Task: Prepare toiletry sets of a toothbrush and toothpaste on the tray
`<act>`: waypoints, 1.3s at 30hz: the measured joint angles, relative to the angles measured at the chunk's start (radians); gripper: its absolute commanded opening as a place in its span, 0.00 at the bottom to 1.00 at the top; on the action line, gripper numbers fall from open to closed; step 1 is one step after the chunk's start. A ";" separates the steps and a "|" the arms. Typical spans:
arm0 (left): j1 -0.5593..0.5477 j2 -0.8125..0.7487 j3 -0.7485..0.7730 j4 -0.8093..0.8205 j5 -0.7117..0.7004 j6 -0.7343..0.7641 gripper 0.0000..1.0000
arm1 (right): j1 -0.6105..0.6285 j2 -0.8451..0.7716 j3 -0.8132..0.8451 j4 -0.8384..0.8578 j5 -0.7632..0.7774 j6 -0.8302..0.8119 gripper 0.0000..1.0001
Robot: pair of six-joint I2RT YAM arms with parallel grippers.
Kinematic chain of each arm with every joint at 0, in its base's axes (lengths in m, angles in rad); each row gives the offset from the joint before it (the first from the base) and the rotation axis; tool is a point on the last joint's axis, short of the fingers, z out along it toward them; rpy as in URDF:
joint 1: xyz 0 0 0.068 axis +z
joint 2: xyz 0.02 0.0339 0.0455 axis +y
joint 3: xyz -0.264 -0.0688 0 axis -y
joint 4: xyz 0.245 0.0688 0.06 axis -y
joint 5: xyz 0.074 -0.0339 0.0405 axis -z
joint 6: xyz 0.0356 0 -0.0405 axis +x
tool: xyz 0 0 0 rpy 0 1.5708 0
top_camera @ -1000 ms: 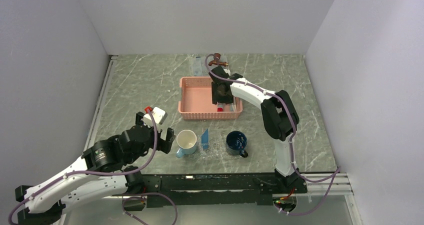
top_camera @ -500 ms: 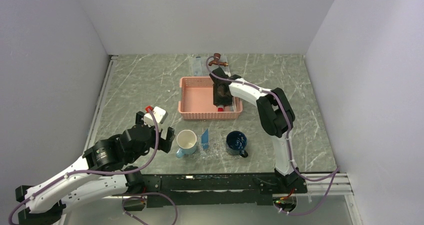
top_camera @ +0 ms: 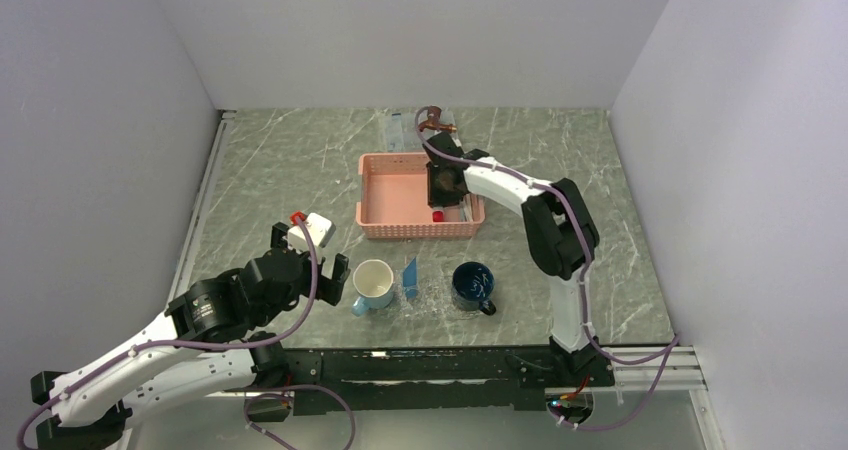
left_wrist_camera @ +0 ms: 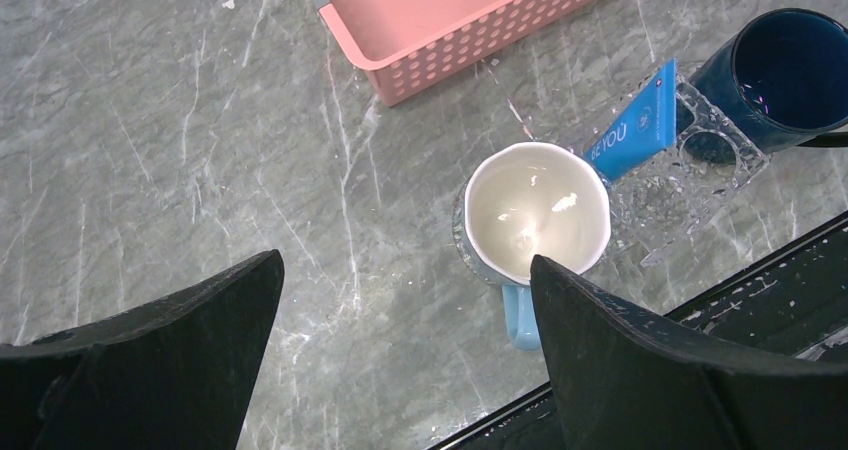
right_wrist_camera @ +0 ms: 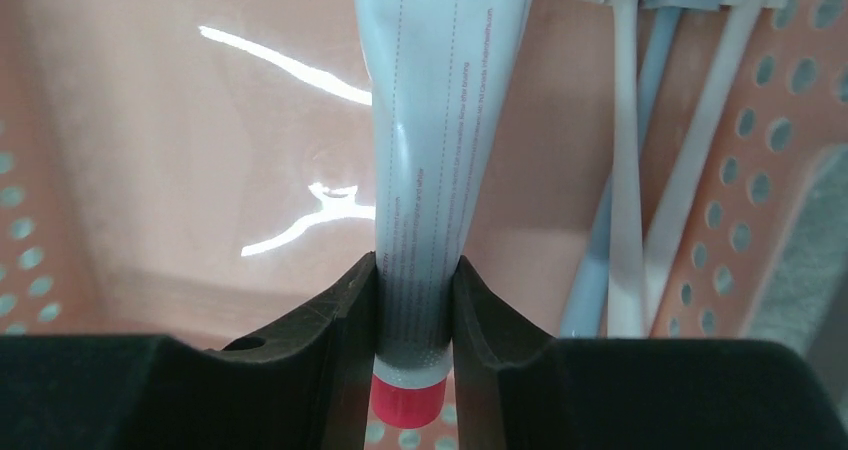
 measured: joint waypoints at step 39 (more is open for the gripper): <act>0.004 0.103 0.150 0.361 0.405 -0.271 0.99 | 0.087 -1.018 -0.656 0.737 -0.459 0.219 0.32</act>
